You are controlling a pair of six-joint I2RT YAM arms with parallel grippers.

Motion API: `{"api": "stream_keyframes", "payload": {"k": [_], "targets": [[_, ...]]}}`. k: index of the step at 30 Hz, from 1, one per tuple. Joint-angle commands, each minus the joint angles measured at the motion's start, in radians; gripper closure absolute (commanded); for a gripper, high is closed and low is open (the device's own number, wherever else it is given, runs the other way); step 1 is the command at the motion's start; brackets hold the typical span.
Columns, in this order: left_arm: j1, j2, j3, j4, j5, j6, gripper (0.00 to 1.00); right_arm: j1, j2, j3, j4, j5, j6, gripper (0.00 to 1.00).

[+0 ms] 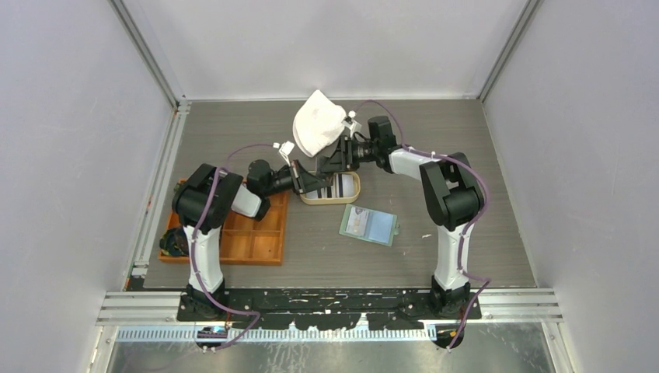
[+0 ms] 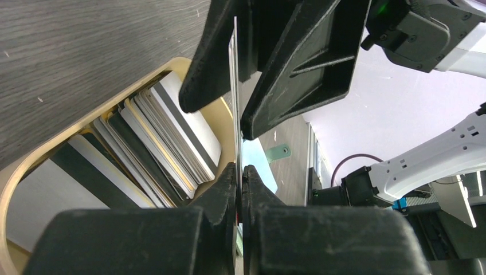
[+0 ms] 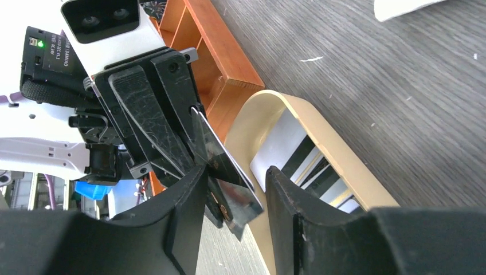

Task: Put the credit cards into the card holder
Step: Pick up the credit card from the storage box.

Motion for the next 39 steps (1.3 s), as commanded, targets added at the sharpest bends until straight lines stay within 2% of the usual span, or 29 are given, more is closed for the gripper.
{"api": "stream_keyframes", "payload": {"k": [1,4,7,12,15,21,25,32,35,39], "targets": [[-0.012,-0.04,0.018,0.028,0.004,0.037,1.0,0.023,-0.049,0.036,0.019,0.041,-0.006,0.54],[-0.012,-0.04,0.017,0.036,0.006,0.034,1.0,0.021,-0.054,0.032,0.02,0.043,-0.005,0.61],[-0.011,-0.04,0.012,0.052,0.005,0.029,0.98,0.02,-0.047,0.031,0.021,0.031,-0.004,0.74],[0.017,-0.032,-0.021,0.171,0.013,-0.036,0.61,-0.001,-0.037,0.007,0.107,-0.048,0.04,0.91],[0.021,-0.035,-0.02,0.173,0.027,-0.03,0.56,-0.018,-0.037,-0.023,0.219,-0.106,0.109,0.97],[0.021,-0.038,-0.018,0.173,0.036,-0.027,0.59,-0.021,-0.034,-0.031,0.242,-0.13,0.106,0.97],[0.027,-0.037,-0.024,0.173,0.024,-0.031,0.59,-0.026,-0.037,-0.024,0.196,-0.13,0.062,0.97],[0.058,-0.094,-0.075,0.173,-0.063,0.025,0.51,-0.03,-0.06,0.045,-0.185,-0.12,-0.289,0.96],[0.058,-0.114,-0.086,0.173,-0.094,0.056,0.5,-0.03,-0.057,0.063,-0.252,-0.119,-0.372,0.96],[0.058,-0.156,-0.116,0.173,-0.142,0.142,0.48,-0.029,-0.051,0.101,-0.378,-0.113,-0.562,0.96]]}}
